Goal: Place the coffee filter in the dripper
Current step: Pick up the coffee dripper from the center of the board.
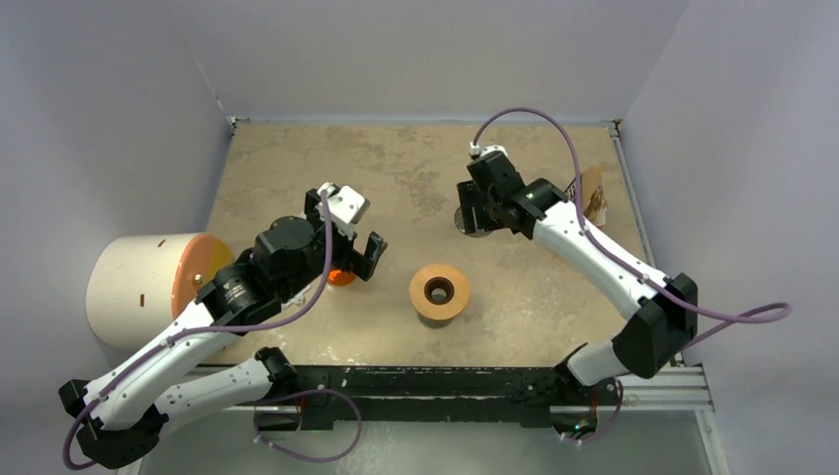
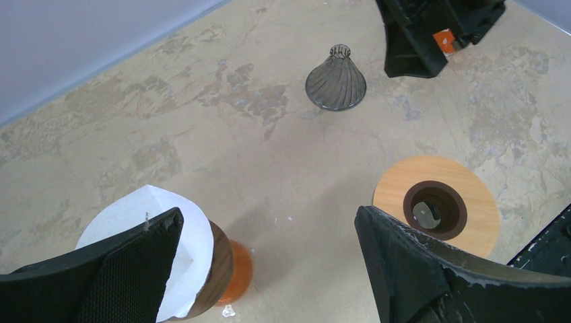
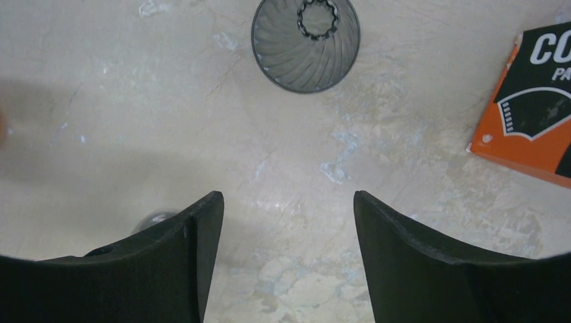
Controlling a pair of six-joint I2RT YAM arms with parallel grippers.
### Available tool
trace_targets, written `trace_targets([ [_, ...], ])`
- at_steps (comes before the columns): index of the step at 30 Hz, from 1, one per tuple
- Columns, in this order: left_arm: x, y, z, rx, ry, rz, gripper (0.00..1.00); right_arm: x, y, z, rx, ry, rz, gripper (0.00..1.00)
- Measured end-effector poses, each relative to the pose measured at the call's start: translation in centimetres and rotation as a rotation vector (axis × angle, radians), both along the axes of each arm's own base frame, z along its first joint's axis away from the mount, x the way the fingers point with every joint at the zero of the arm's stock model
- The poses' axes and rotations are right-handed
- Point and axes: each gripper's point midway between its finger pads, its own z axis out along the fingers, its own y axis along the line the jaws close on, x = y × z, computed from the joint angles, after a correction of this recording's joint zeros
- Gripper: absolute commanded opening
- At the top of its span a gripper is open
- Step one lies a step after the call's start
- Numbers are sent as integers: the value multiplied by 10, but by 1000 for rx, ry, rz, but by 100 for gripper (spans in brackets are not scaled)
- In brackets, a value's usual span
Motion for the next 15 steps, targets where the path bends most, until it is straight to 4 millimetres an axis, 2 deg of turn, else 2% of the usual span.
trace_targets([
  [6,0,0,0,0,0,-1,100,32,2,-21,23,48,-33,78],
  [10,0,0,0,0,0,-1,100,53,2,-35,44,82,-55,86],
  [15,0,0,0,0,0,-1,100,68,-1,-52,54,108,-78,86],
])
